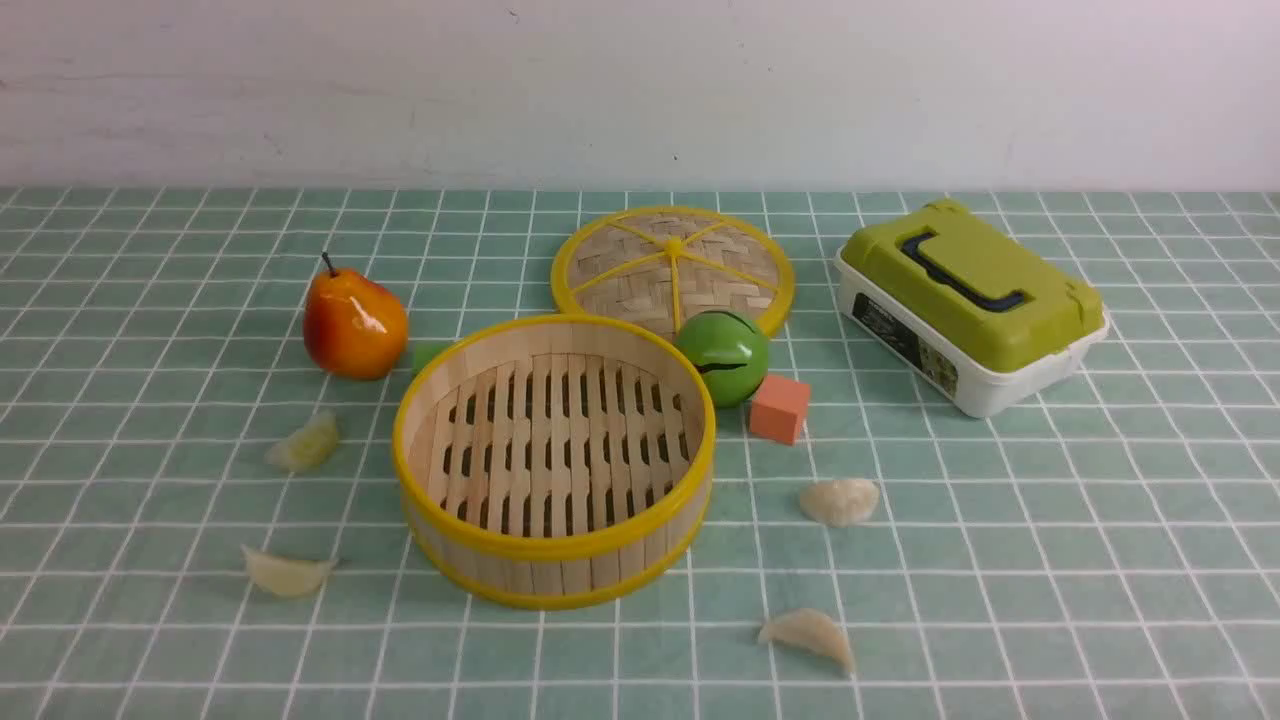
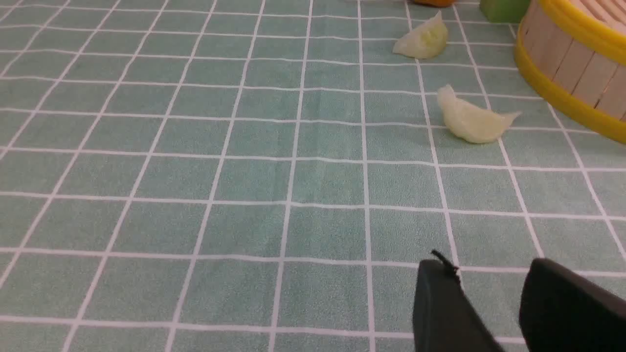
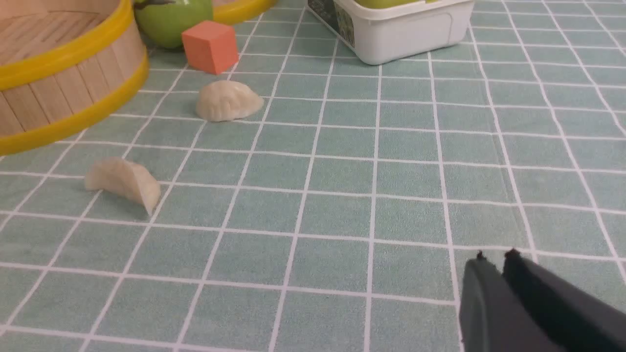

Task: Put the dumplings into the steamer on the table with the blue tablecloth.
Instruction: 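Reach for and grasp a dumpling on the table with the left gripper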

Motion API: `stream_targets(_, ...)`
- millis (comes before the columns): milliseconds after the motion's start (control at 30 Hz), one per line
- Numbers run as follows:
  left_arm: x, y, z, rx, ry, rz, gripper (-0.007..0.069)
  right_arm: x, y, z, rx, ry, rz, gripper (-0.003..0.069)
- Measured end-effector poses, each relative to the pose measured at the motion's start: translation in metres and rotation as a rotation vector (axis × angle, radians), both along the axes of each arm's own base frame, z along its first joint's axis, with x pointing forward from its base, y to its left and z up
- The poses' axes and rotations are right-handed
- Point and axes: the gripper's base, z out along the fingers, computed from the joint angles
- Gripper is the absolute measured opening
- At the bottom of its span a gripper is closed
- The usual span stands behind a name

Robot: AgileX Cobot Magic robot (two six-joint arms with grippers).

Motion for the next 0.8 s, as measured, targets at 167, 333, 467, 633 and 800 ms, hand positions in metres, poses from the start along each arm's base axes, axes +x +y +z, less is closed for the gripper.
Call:
stream_targets(167, 0.0000, 0.0000, 0.0000, 0.000, 0.000, 0.000, 0.0237, 0.0000, 0.0000, 0.0000, 0.000, 0.000, 0.000, 0.0062)
stream_targets(333, 0.0000, 0.0000, 0.0000, 0.000, 0.000, 0.000, 0.0237, 0.0000, 0.0000, 0.0000, 0.000, 0.000, 0.000, 0.0072)
stream_targets(467, 0.0000, 0.0000, 0.0000, 0.000, 0.000, 0.000, 0.0237, 0.0000, 0.0000, 0.0000, 0.000, 0.000, 0.000, 0.0076)
stream_targets(633, 0.0000, 0.0000, 0.0000, 0.000, 0.000, 0.000, 0.0237, 0.0000, 0.0000, 0.0000, 0.000, 0.000, 0.000, 0.0077)
stream_targets(800, 0.0000, 0.0000, 0.0000, 0.000, 0.000, 0.000, 0.0237, 0.0000, 0.0000, 0.0000, 0.000, 0.000, 0.000, 0.0083)
